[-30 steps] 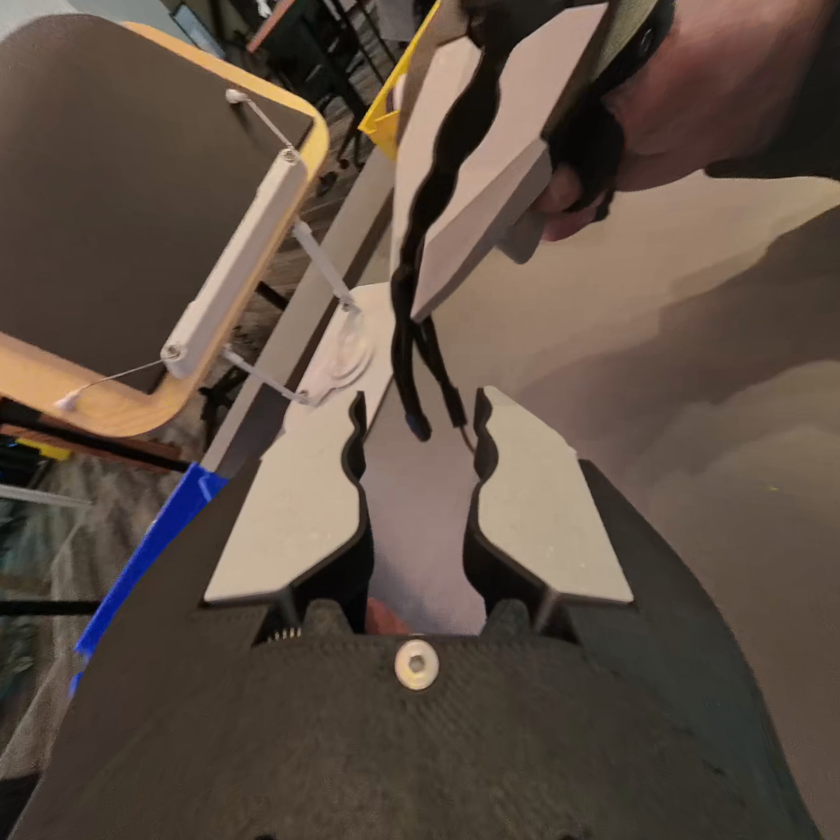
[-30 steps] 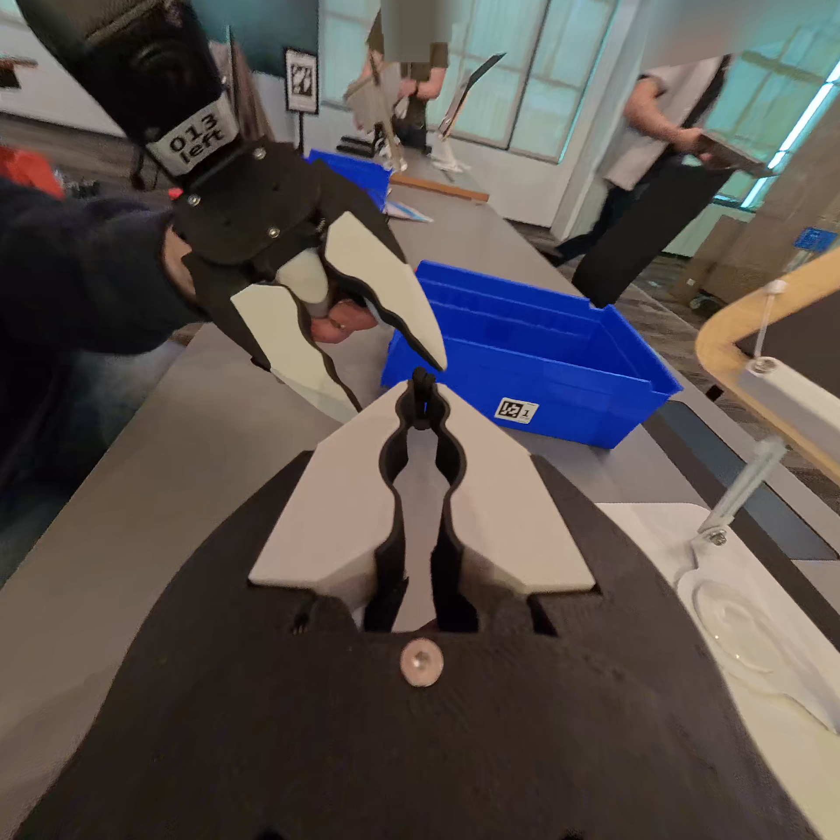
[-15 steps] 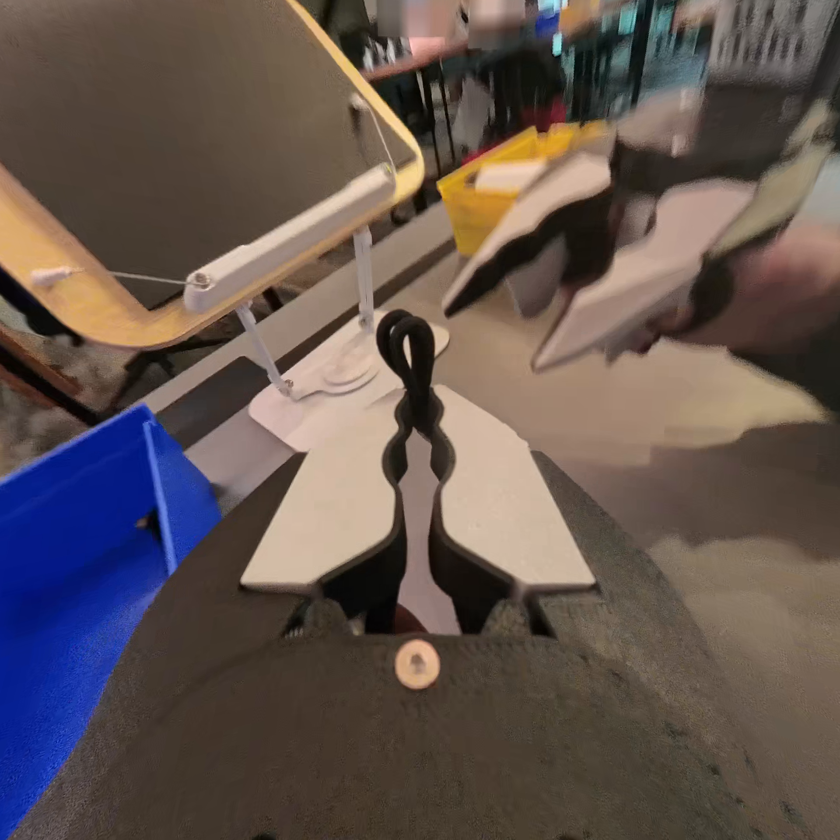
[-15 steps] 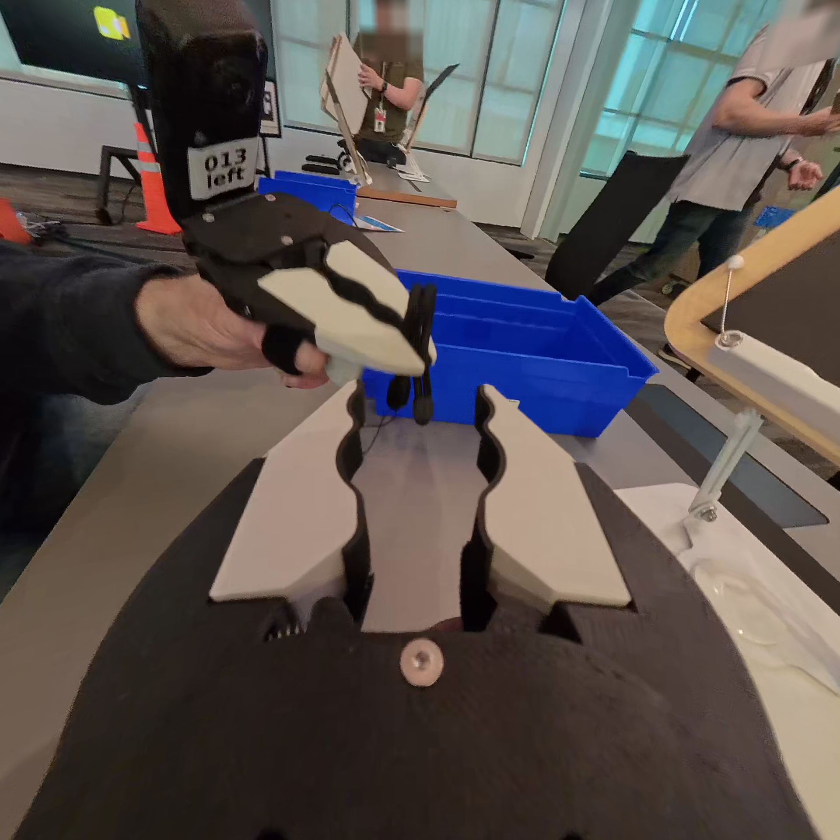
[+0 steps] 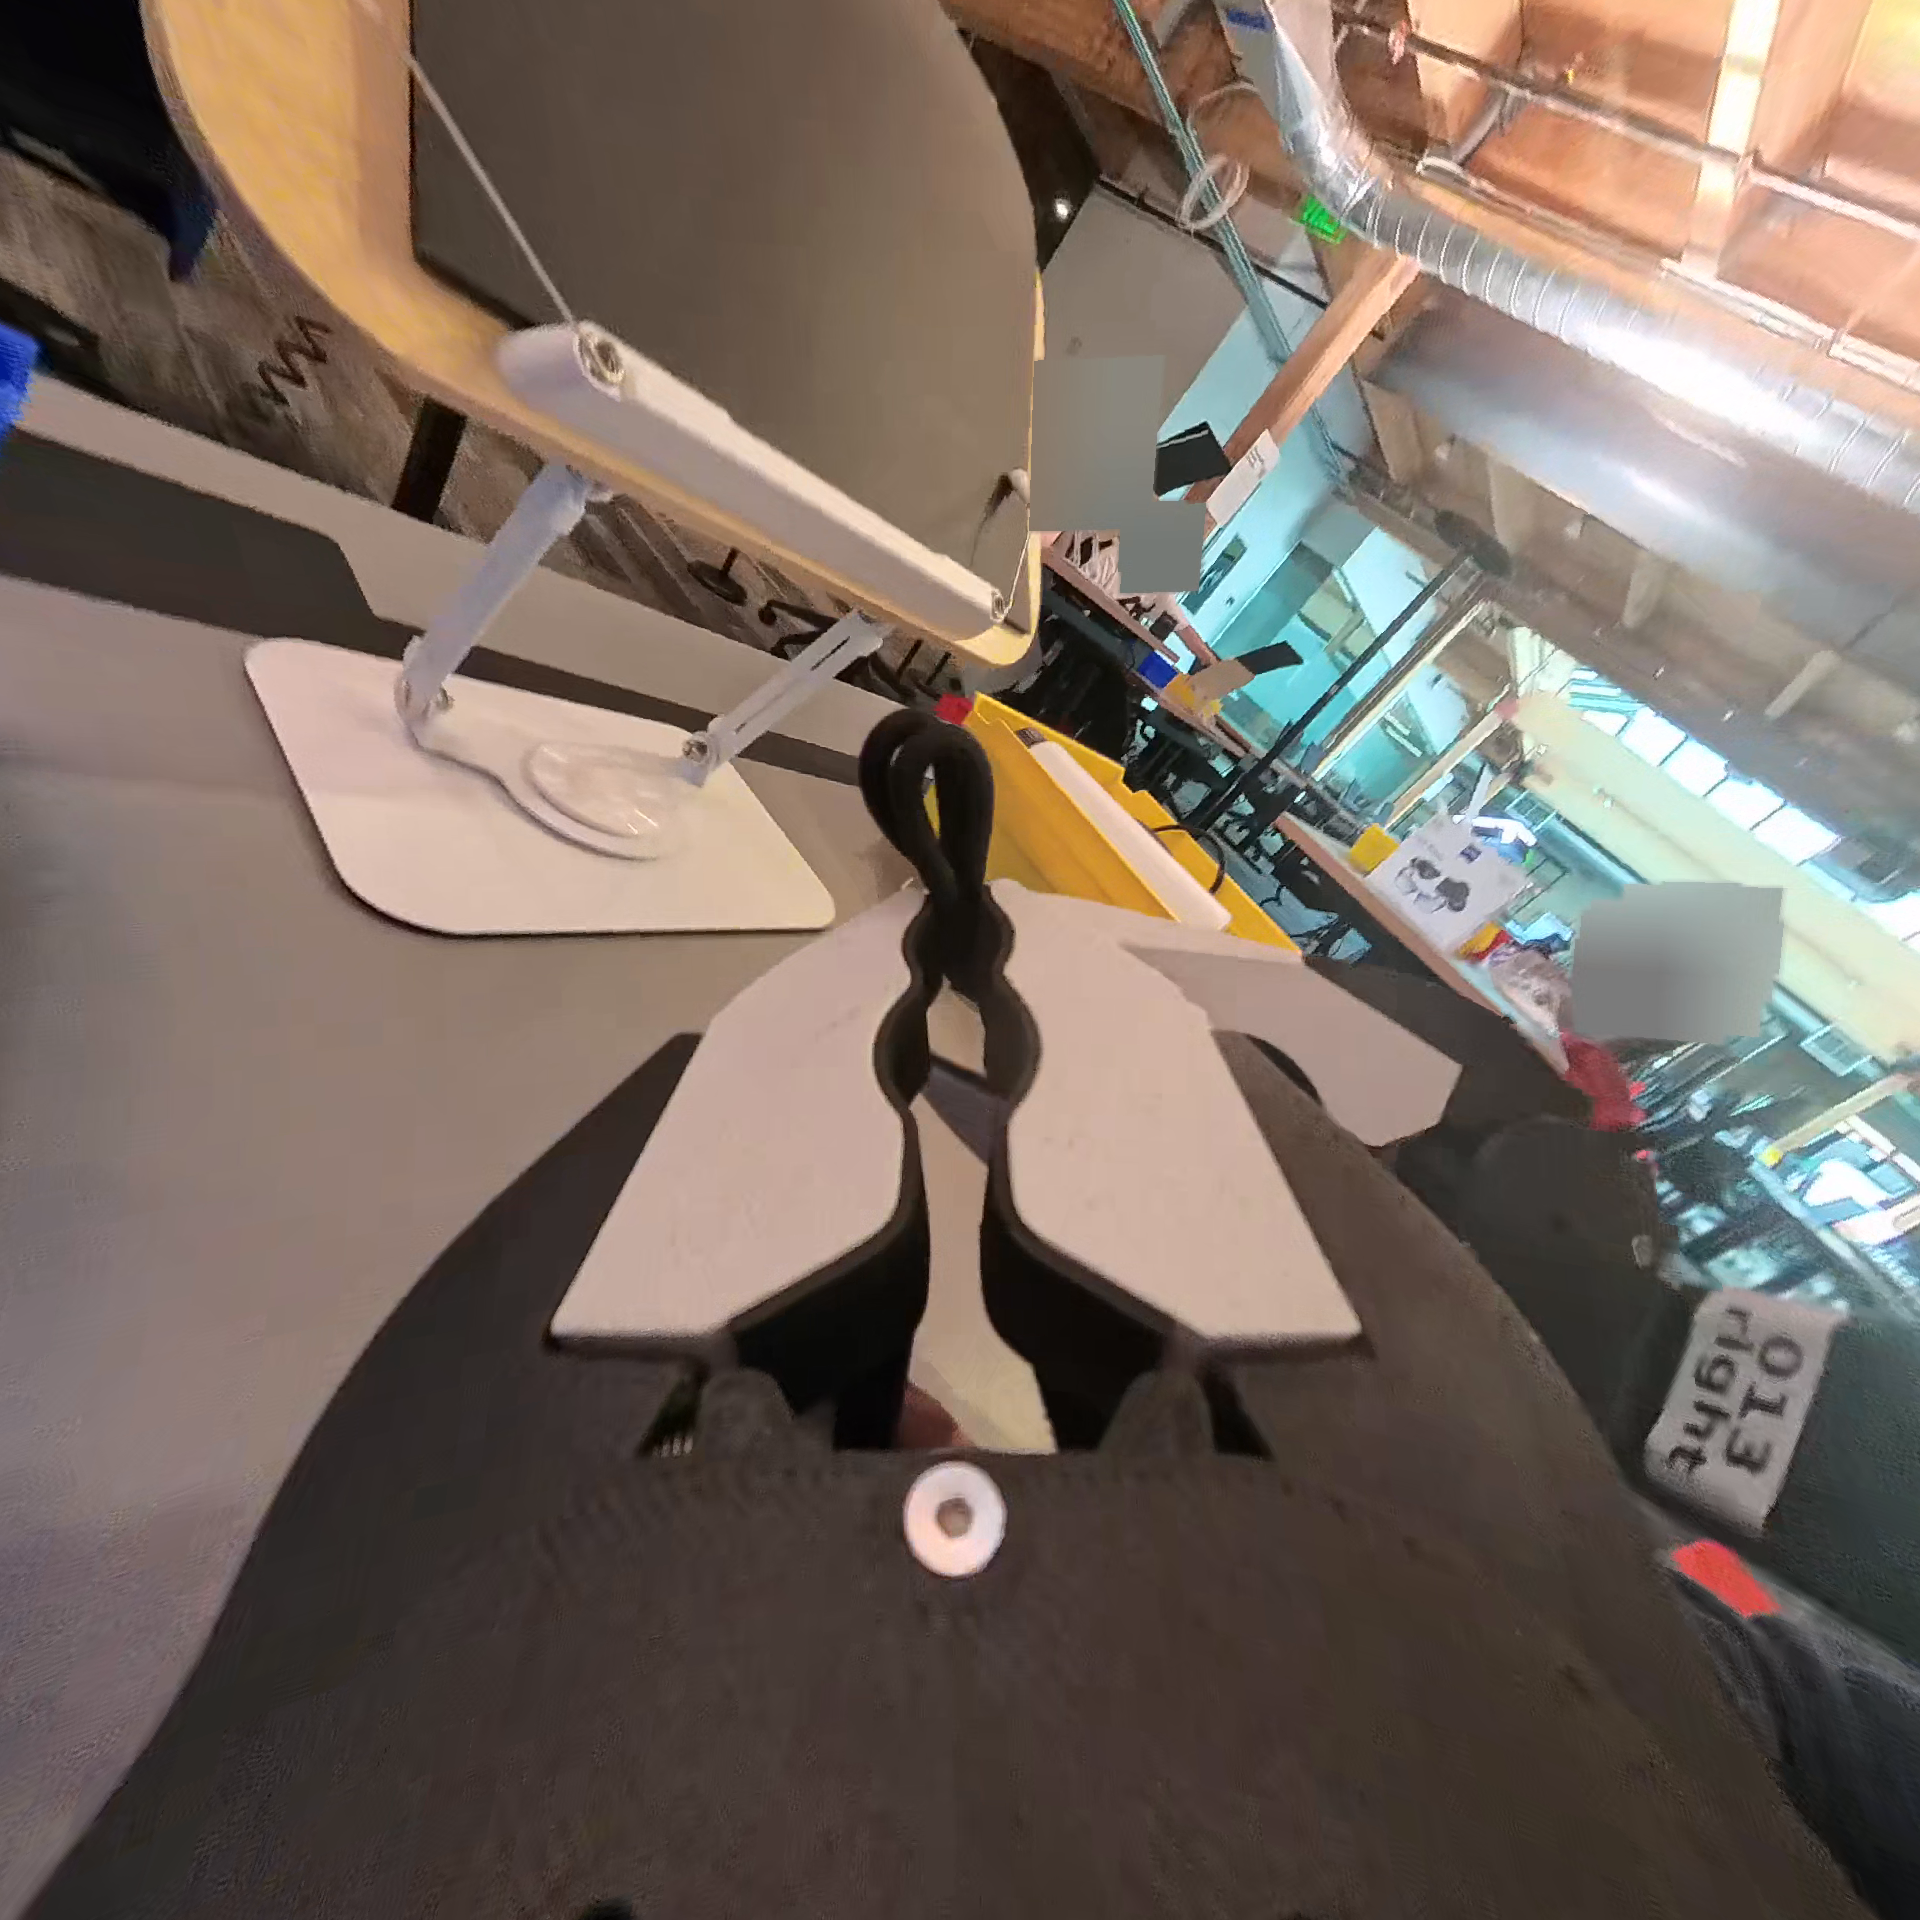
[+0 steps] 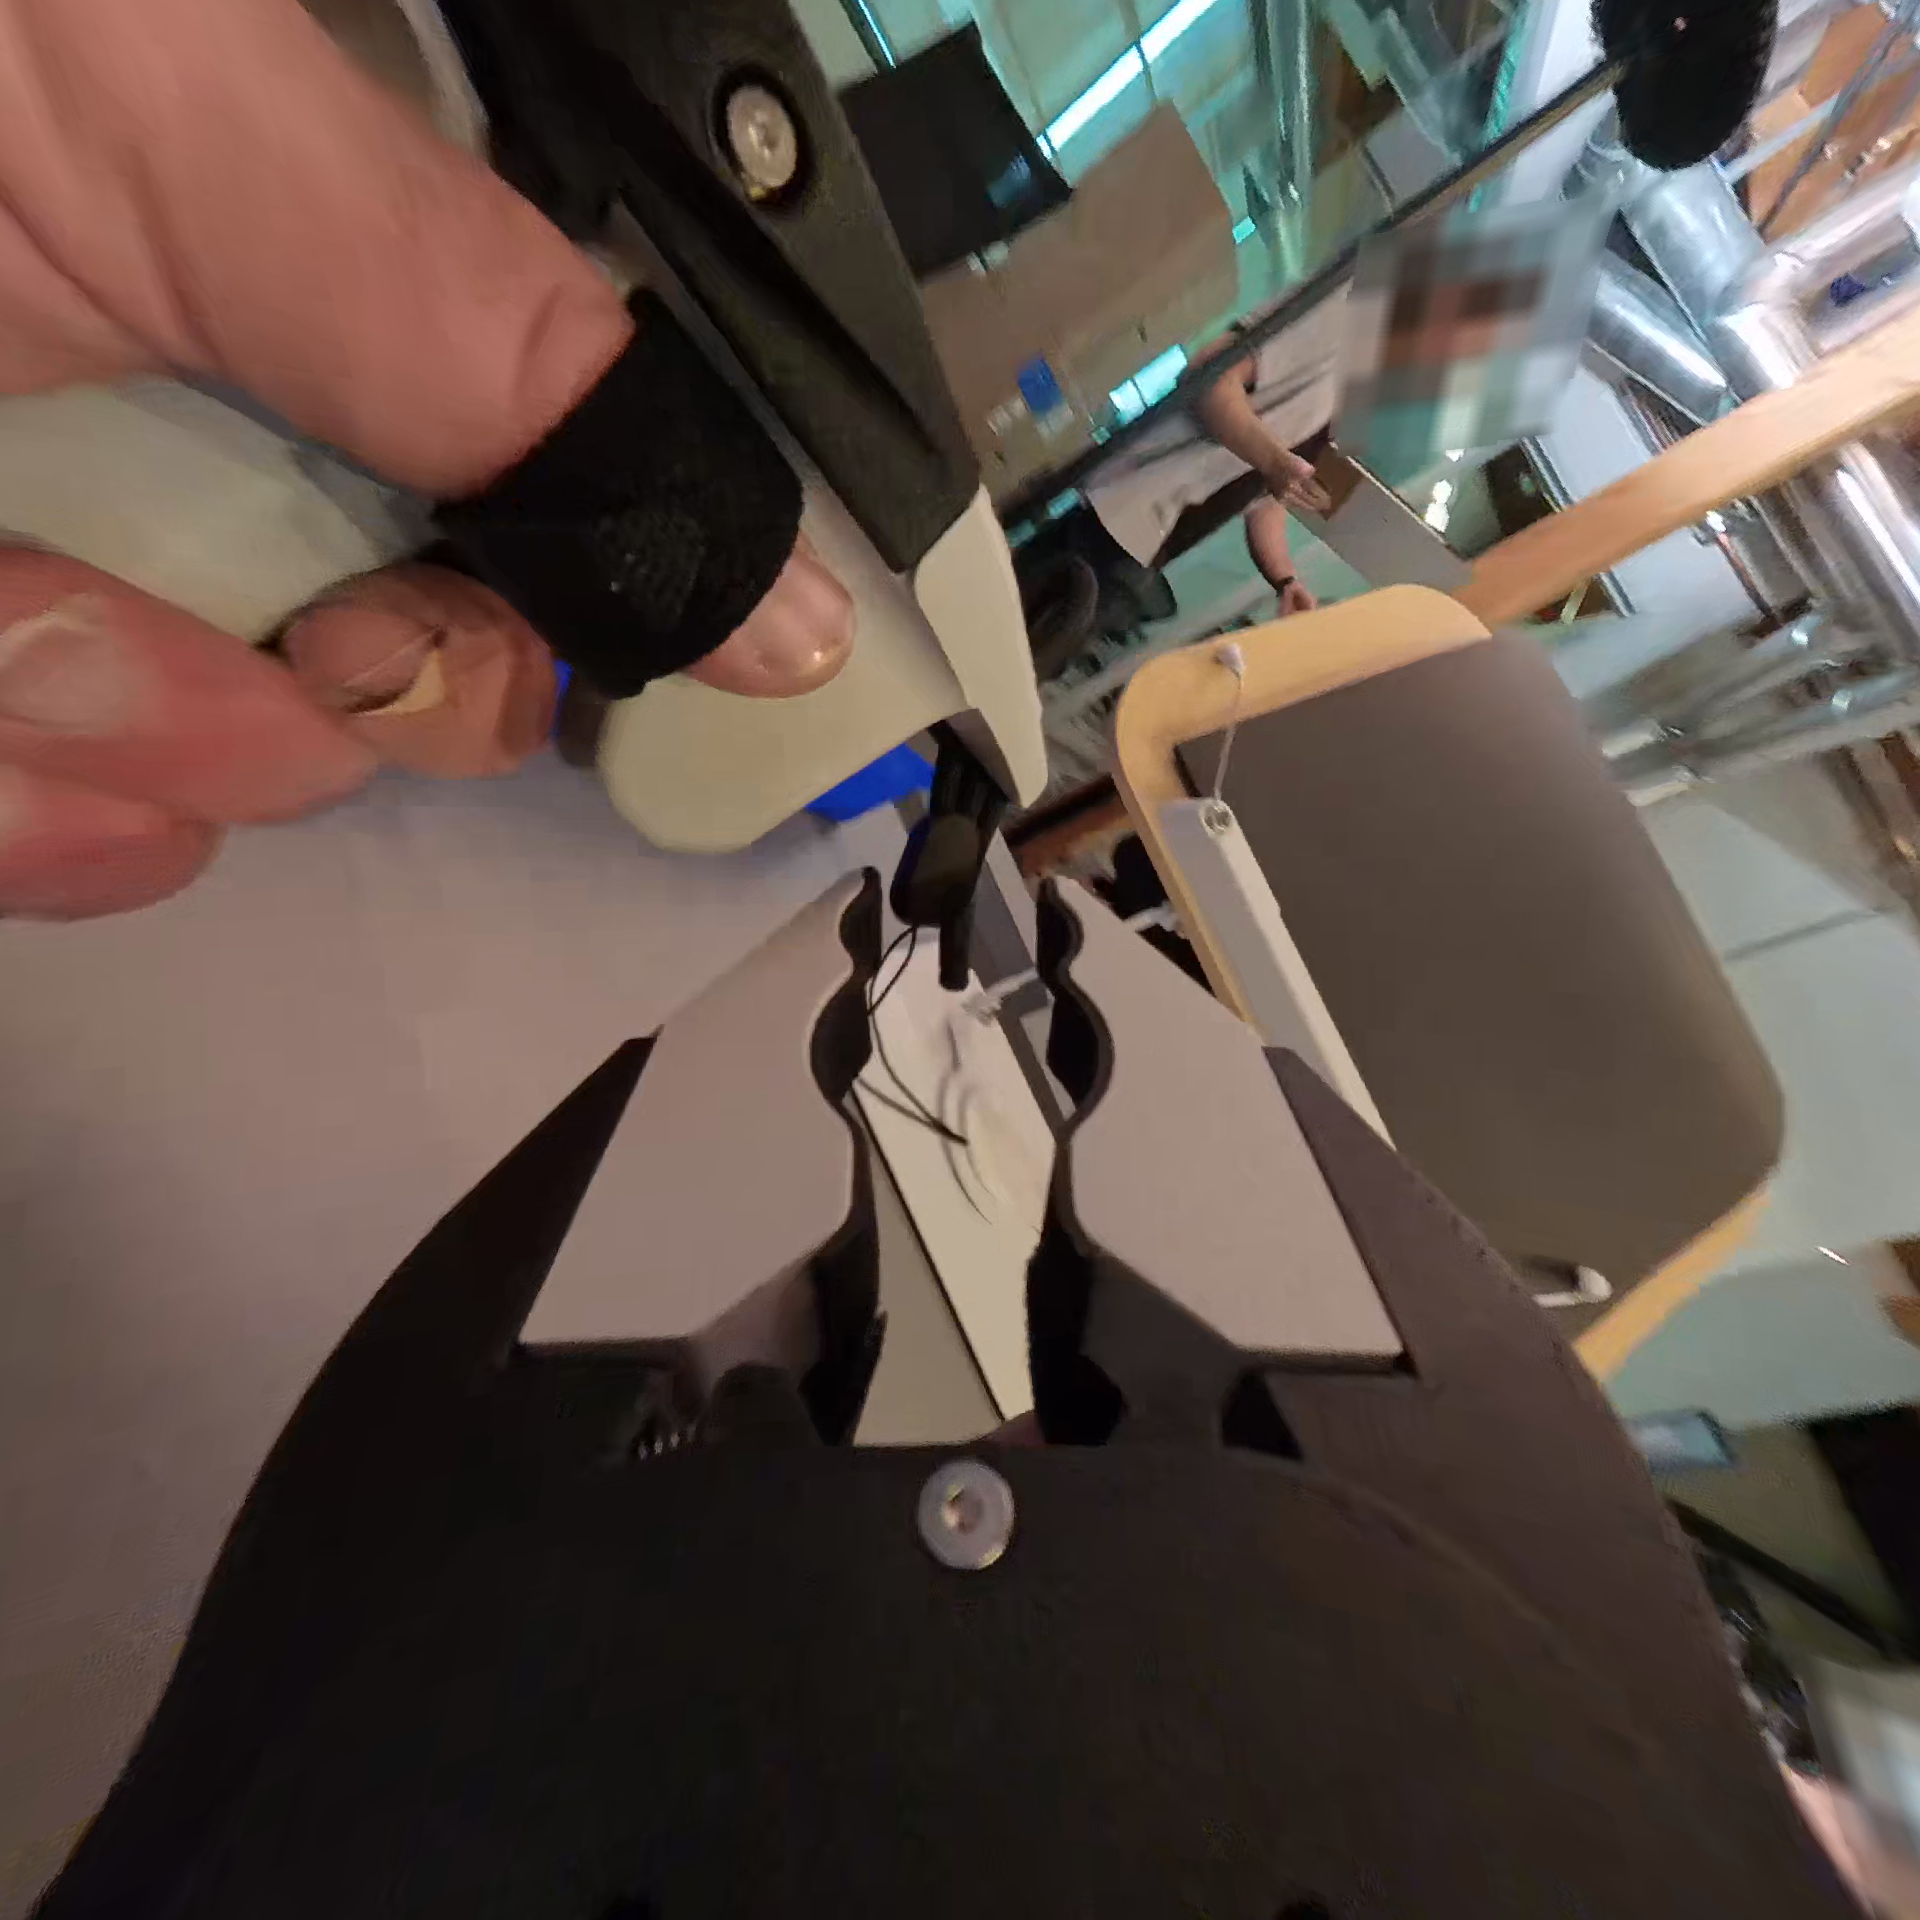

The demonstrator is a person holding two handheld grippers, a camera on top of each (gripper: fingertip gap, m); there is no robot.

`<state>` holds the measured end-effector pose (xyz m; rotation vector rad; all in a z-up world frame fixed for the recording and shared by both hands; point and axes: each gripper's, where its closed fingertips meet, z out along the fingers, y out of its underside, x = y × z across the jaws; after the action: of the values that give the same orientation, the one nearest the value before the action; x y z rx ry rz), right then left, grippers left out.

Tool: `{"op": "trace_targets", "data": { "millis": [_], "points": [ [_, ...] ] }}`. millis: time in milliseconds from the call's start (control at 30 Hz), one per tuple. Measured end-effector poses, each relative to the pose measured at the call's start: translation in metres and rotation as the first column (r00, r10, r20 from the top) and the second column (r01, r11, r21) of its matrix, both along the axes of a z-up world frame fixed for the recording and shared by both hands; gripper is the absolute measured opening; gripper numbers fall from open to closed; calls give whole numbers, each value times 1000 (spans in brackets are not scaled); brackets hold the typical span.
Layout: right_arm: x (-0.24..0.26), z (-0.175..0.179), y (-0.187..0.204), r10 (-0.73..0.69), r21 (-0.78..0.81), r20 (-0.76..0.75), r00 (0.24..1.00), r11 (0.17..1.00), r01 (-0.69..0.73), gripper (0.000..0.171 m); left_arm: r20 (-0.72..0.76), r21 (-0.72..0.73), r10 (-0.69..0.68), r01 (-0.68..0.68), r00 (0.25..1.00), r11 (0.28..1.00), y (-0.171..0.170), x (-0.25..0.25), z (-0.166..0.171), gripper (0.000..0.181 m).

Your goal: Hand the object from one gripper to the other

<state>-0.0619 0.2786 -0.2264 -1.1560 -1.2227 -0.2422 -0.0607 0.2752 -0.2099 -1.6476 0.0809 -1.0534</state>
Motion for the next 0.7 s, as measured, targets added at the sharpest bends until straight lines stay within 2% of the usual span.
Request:
{"op": "trace_targets", "data": {
  "millis": [100,233,400,567,700],
  "points": [
    [3,-2,2,-27,24,34,999,999,26,9,45,-31,10,-9,999,999,-1,6,-2,5],
    [6,2,2,-46,38,42,998,998,44,7,68,-43,30,-27,997,999,0,9,0,5],
    [9,-5,3,-17,-51,20,1000,999,18,6,47,-38,27,-25,999,999,0,12,-1,6],
    [6,-10,0,74,-186,-72,995,979,-87,6,42,-22,4,-4,999,1000,-1,14,-1,8],
    [5,-11,-3,145,-320,-200,969,925,-205,5,43,8,-32,32,999,999,-4,16,4,17]
  ]
}}
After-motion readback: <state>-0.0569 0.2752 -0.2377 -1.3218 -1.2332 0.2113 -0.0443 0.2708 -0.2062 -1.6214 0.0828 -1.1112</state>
